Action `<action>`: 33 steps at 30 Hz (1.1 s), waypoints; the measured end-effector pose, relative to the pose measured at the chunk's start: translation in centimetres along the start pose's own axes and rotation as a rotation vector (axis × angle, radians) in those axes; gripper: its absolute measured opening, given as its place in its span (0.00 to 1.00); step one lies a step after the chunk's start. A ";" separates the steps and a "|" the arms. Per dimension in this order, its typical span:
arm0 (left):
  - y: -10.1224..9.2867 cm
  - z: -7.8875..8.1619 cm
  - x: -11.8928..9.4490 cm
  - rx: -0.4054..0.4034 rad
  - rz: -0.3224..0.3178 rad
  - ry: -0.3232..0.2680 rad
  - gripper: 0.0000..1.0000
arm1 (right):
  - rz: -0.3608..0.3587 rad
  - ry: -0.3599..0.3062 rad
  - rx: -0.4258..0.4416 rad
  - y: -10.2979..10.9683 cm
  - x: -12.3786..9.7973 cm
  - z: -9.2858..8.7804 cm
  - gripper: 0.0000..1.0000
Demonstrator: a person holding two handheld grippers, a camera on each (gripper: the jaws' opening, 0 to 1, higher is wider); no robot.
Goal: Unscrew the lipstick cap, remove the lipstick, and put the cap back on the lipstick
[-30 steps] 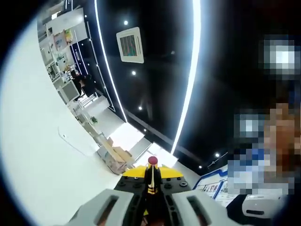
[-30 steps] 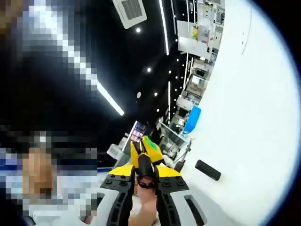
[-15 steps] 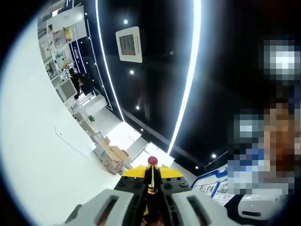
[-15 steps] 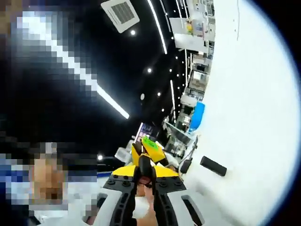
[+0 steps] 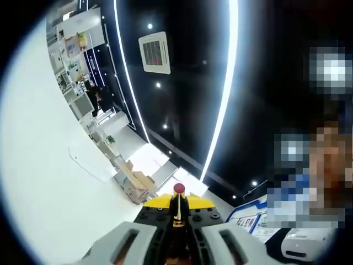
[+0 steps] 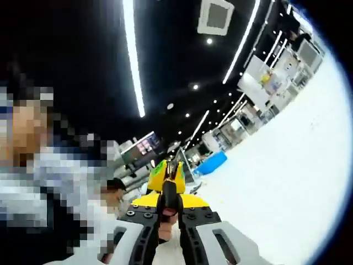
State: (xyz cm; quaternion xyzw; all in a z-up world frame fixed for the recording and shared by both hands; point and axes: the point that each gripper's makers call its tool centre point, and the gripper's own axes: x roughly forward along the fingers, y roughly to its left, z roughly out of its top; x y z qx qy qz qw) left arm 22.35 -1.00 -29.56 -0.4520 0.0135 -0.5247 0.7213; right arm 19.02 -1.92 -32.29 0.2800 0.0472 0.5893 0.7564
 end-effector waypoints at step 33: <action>-0.4 0.3 0.1 0.027 -0.010 -0.006 0.09 | -0.032 0.109 -0.043 -1.1 0.2 -0.7 0.23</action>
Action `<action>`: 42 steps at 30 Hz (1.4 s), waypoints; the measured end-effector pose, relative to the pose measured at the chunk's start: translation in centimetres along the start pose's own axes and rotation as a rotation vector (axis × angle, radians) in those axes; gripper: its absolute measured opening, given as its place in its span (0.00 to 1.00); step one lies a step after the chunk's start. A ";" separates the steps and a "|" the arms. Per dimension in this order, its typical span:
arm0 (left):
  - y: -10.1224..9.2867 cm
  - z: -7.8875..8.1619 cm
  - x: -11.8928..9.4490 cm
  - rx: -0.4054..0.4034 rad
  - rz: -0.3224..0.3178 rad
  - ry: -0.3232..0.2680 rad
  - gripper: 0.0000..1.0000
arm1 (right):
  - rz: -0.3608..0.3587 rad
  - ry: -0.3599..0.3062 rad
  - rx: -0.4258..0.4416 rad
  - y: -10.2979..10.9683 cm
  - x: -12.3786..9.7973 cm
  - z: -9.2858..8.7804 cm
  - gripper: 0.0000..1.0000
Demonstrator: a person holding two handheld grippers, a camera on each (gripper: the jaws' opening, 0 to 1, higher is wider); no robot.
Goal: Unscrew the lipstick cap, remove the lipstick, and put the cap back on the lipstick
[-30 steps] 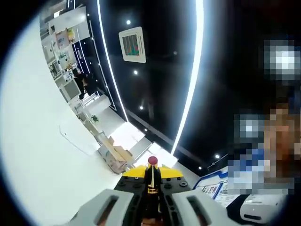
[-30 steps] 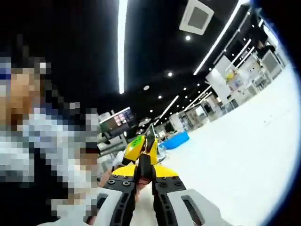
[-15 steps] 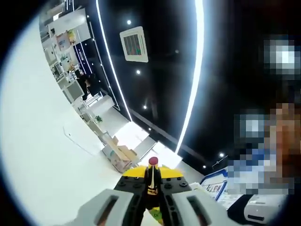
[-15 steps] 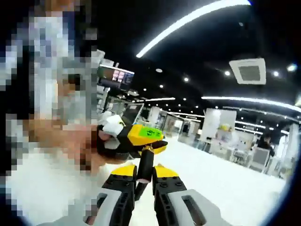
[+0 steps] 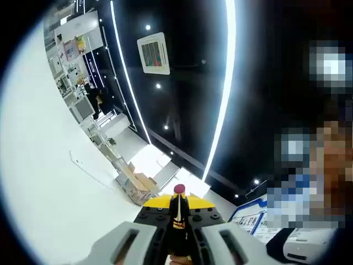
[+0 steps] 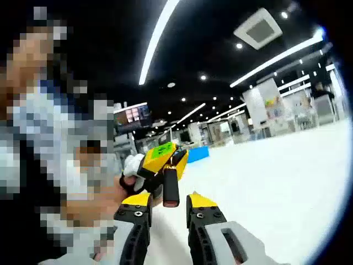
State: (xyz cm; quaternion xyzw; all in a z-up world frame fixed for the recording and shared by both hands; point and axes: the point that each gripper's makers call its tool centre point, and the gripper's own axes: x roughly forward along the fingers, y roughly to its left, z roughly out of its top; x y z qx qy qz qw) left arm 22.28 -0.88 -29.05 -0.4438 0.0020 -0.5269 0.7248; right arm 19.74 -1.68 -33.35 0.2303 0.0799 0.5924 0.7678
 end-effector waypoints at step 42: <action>-8.4 -9.6 0.0 -0.026 -0.357 0.492 0.09 | 0.527 0.280 0.216 8.1 -3.7 -3.0 0.10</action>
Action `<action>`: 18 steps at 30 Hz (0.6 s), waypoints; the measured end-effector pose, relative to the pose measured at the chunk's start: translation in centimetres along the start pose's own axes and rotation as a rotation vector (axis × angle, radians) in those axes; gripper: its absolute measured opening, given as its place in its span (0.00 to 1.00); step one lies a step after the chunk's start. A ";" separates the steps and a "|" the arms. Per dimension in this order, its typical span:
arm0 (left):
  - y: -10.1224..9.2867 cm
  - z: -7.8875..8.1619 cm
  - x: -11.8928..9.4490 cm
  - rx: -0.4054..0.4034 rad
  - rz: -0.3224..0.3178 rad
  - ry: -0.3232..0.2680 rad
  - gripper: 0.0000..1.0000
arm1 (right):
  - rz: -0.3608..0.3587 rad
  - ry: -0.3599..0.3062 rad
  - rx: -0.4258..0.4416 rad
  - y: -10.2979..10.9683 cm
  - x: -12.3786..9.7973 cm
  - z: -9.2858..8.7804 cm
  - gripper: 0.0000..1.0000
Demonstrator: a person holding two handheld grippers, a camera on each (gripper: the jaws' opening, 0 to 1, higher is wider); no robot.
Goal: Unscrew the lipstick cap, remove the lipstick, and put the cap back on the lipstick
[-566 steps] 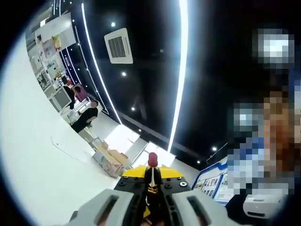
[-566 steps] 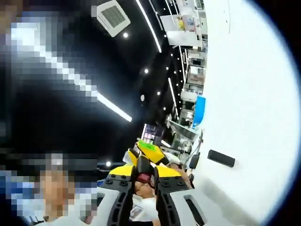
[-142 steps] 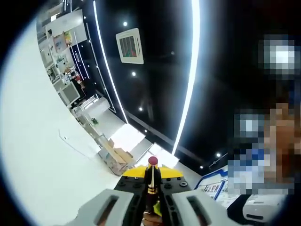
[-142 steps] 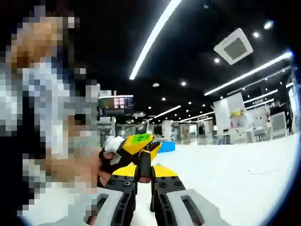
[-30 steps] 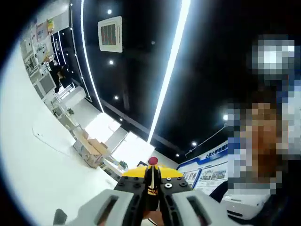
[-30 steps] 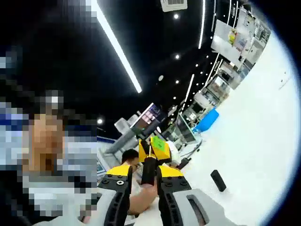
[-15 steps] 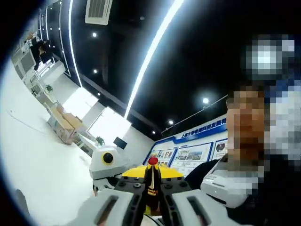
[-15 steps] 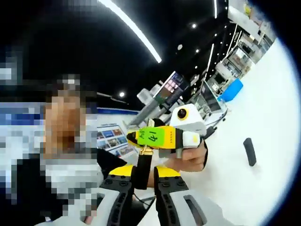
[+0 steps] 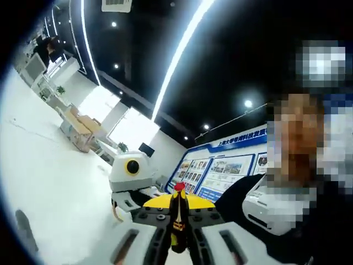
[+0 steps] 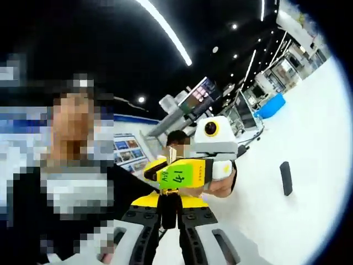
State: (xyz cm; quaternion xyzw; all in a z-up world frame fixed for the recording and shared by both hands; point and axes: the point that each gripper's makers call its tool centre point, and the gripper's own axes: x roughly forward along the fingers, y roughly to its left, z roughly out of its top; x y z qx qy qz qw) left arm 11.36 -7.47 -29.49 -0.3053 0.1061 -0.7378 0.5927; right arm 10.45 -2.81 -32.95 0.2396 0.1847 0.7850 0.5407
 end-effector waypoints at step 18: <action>7.9 1.0 -3.4 0.408 0.473 0.119 0.09 | -0.547 0.194 -0.481 -7.8 -2.3 0.1 0.11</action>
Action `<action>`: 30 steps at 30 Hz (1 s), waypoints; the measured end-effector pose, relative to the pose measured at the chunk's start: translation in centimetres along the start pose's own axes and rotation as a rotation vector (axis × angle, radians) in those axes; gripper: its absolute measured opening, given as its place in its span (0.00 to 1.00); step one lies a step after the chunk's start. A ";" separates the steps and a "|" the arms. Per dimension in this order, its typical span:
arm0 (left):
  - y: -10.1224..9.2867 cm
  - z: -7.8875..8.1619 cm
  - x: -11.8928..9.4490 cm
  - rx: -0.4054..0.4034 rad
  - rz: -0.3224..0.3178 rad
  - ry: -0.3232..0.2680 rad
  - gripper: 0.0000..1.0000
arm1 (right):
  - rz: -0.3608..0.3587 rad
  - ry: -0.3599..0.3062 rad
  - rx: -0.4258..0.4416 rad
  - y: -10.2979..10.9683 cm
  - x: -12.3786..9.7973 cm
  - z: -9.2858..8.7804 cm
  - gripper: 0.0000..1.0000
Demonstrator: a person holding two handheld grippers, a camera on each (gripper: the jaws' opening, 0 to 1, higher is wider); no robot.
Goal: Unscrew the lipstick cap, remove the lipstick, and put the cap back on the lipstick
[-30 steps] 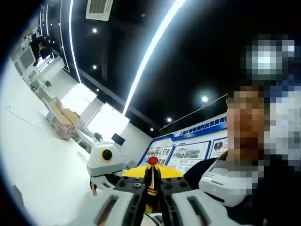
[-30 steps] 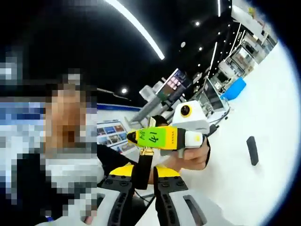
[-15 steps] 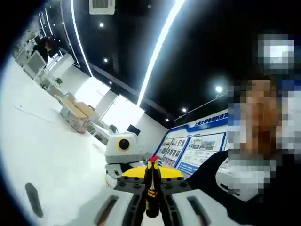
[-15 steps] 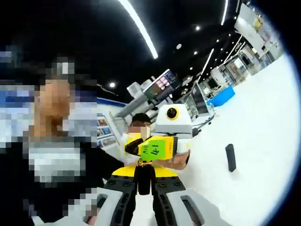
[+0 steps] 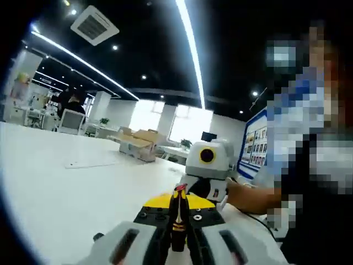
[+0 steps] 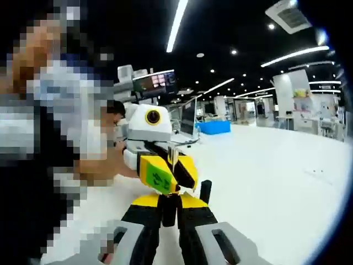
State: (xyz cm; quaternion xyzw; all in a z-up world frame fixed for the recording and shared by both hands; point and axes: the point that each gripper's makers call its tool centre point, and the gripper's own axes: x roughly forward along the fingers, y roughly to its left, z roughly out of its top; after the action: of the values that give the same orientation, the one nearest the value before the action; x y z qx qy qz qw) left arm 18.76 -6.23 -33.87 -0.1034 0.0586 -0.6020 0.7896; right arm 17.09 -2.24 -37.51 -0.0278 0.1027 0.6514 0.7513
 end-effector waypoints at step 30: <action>1.2 1.1 -0.1 0.018 0.069 -0.079 0.27 | 0.003 -0.002 -0.034 -1.7 -1.0 -0.8 0.10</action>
State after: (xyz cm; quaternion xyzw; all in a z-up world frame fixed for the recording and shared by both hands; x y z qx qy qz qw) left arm 20.10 -5.75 -33.08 -0.1180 0.0258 -0.5704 0.8124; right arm 18.53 -3.61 -38.21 -0.0400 0.0909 0.6541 0.7498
